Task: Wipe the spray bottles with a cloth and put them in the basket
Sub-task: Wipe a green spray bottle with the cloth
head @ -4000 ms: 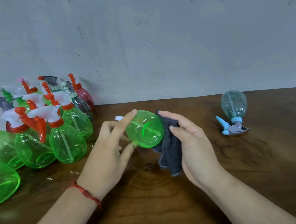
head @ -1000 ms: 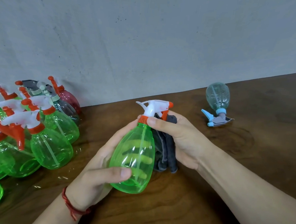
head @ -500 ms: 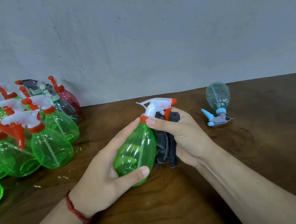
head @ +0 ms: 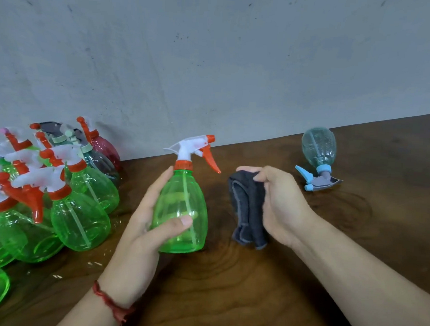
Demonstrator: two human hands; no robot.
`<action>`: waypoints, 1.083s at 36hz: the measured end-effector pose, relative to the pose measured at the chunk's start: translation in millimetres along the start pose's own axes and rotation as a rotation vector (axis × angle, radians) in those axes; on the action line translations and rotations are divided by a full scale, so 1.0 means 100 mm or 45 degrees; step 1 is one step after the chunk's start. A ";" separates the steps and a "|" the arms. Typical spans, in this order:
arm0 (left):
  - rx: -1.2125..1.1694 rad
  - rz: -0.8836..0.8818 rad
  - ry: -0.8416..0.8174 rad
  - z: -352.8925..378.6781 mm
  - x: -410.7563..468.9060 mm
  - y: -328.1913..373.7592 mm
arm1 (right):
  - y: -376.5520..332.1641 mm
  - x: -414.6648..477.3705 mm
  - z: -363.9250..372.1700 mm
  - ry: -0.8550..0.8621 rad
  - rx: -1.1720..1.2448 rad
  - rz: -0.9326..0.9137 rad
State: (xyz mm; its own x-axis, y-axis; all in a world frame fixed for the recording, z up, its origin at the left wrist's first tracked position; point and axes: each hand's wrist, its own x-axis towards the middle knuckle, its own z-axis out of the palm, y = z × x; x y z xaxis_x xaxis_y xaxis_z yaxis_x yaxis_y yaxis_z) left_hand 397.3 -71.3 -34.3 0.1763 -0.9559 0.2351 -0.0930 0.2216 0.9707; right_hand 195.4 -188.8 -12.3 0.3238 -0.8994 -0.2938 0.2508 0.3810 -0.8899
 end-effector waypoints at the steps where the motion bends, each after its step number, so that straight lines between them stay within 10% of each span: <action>1: 0.032 0.000 0.006 0.00 0.00 0.00 | -0.06 0.00 0.00 0.060 -0.199 0.028; 3: 0.116 0.006 -0.005 0.01 0.00 0.00 | -0.10 0.01 -0.03 0.182 -0.479 -0.082; 8: 0.188 -0.013 -0.142 0.08 -0.05 -0.04 | 0.07 -0.07 -0.07 0.093 -0.458 -1.265; 13: 0.125 -0.014 -0.286 0.18 -0.11 -0.07 | 0.20 0.02 -0.04 0.110 -1.060 -1.667; 39: -0.069 0.102 -0.150 0.04 -0.06 -0.05 | 0.13 -0.04 -0.03 -0.137 -0.252 -0.836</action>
State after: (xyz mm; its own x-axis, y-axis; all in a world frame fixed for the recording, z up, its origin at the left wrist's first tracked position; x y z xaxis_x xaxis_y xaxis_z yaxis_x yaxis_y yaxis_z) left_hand 392.5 -67.3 -40.9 0.0542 -0.9500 0.3074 -0.0485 0.3050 0.9511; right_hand 194.8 -181.0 -23.9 0.2533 -0.9001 0.3545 0.2577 -0.2904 -0.9216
